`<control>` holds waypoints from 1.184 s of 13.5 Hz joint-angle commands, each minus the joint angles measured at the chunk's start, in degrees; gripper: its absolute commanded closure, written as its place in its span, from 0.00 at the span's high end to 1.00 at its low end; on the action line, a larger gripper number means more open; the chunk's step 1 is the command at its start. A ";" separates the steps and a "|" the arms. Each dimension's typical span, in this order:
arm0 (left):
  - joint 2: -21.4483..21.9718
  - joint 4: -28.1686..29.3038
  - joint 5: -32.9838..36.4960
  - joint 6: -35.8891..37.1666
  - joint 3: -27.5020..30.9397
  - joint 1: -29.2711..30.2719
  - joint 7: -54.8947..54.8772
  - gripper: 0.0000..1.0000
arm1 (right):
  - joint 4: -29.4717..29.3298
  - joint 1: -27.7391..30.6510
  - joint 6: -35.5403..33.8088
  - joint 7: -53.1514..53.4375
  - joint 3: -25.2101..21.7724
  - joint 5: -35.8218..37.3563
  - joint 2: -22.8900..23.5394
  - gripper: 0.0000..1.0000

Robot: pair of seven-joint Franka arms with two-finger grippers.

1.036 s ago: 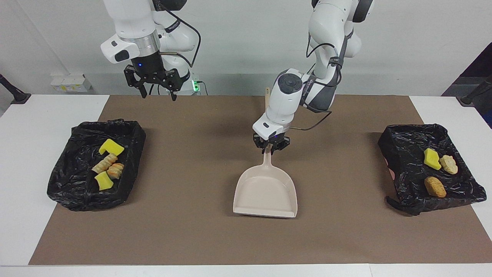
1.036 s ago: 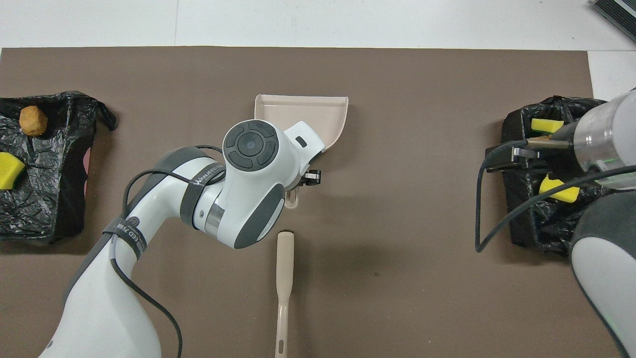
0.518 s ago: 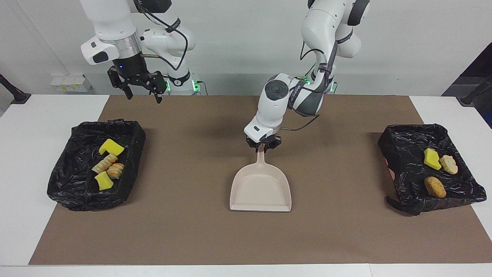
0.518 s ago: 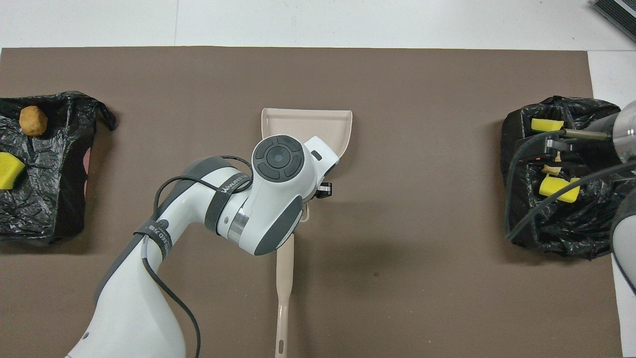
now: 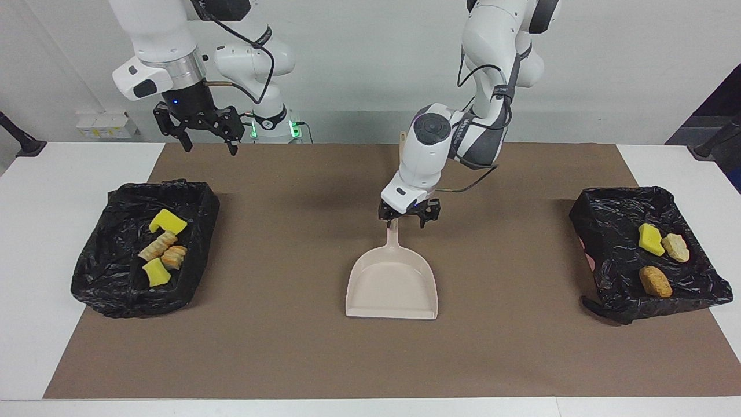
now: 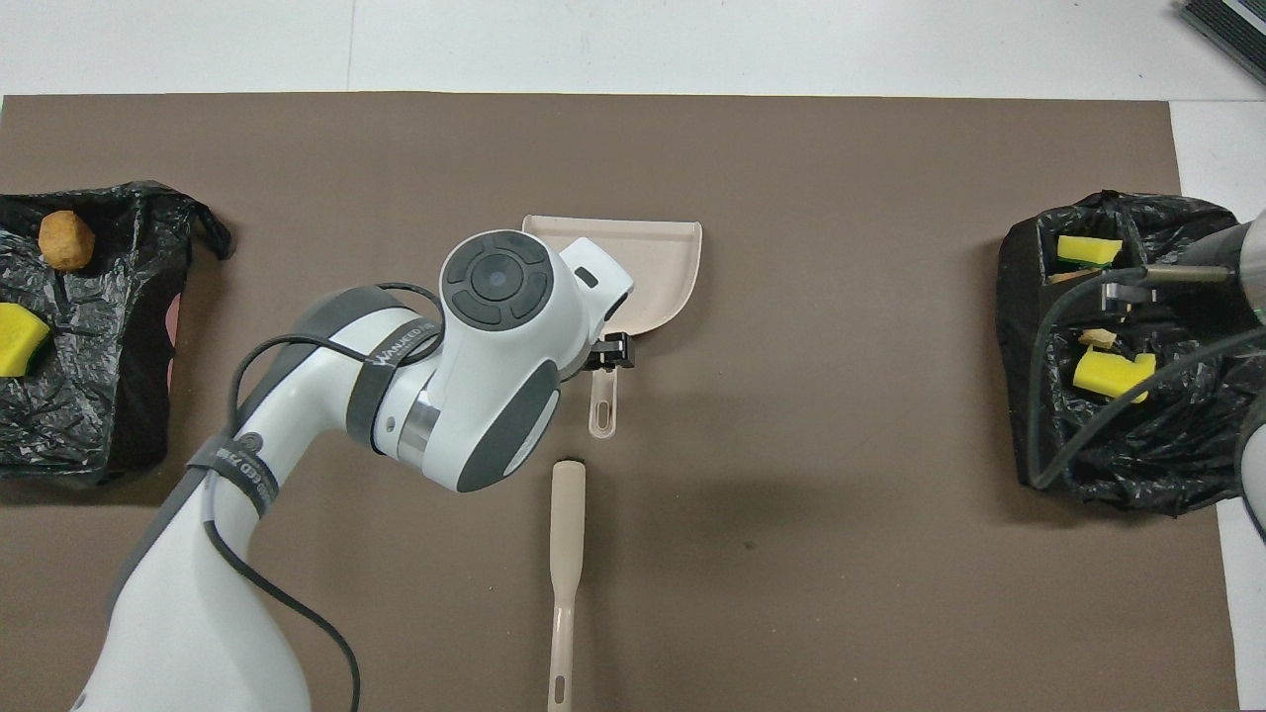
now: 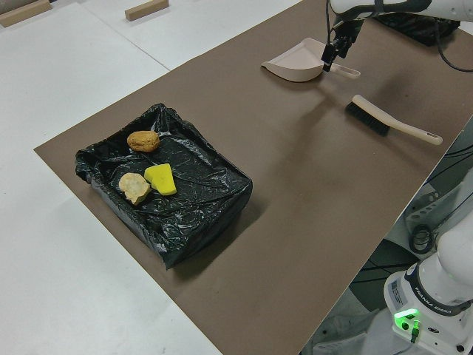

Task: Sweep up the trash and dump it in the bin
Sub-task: 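Set down the dustpan and withdraw the left gripper toward the bag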

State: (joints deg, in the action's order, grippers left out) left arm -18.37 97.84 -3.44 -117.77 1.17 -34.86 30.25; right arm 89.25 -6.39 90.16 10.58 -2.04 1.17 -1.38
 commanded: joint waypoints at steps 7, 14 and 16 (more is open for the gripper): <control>13.88 1.56 1.95 15.63 3.31 9.61 -16.16 1.00 | -6.63 2.69 -7.98 -2.06 2.03 0.15 3.58 1.00; 19.69 5.08 2.21 20.12 3.31 23.59 -29.44 1.00 | -6.11 2.88 -6.76 -1.36 3.54 -0.46 3.14 1.00; 19.78 5.08 3.61 20.13 3.31 27.20 -32.95 1.00 | -6.10 2.70 -6.40 -1.27 3.54 -0.29 3.05 1.00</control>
State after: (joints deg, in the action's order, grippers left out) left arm -0.51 100.88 -1.31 -97.96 5.20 -10.50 0.19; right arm 84.08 -4.15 83.52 10.43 1.18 1.16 1.27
